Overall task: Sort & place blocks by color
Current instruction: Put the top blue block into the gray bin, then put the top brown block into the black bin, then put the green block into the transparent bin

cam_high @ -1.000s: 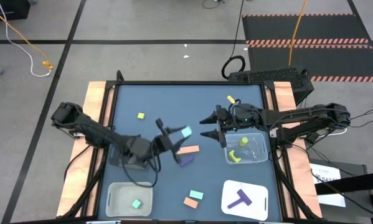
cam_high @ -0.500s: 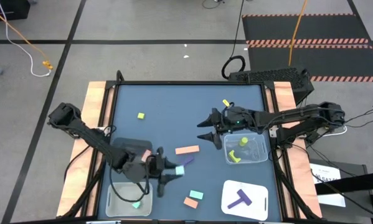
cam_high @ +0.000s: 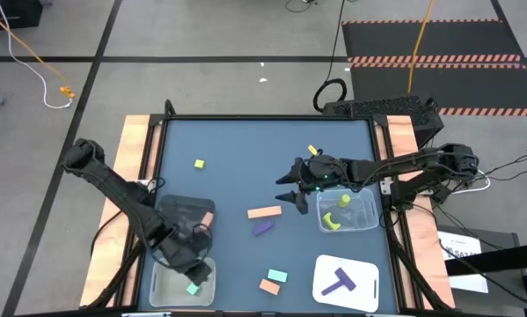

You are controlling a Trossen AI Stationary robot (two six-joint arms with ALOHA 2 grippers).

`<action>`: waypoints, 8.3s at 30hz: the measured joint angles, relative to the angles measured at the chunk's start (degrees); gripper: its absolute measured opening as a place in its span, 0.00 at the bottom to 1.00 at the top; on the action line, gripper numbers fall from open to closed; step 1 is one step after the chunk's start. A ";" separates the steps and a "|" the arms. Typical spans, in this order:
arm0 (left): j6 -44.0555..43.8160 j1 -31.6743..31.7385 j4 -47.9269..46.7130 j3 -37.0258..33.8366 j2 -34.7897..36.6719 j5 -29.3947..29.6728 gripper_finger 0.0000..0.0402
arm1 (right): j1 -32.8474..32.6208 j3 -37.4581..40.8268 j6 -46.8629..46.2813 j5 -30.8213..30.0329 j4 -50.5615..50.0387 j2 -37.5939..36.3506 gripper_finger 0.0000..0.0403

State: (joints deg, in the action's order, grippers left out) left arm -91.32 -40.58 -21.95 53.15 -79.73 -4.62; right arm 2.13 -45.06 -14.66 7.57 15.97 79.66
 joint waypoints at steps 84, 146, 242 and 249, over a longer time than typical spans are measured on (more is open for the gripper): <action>37.65 18.56 8.78 -0.04 0.27 9.65 0.59 | -5.60 -0.20 12.40 -7.58 3.32 24.85 0.28; 67.01 34.56 42.78 -0.02 0.24 43.01 0.48 | -7.49 -0.07 57.38 -43.36 13.78 -4.39 0.28; 1.60 16.87 -51.93 -0.07 19.07 36.35 0.51 | -4.46 9.18 12.45 -25.38 3.93 -4.41 0.70; 16.41 31.49 -50.41 -0.07 15.54 36.37 0.46 | -4.46 9.18 12.36 -25.38 3.95 -4.41 0.70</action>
State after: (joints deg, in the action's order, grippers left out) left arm -74.91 -9.09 -72.37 53.08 -64.19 31.75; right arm -2.33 -35.88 -2.31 -17.80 19.92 75.24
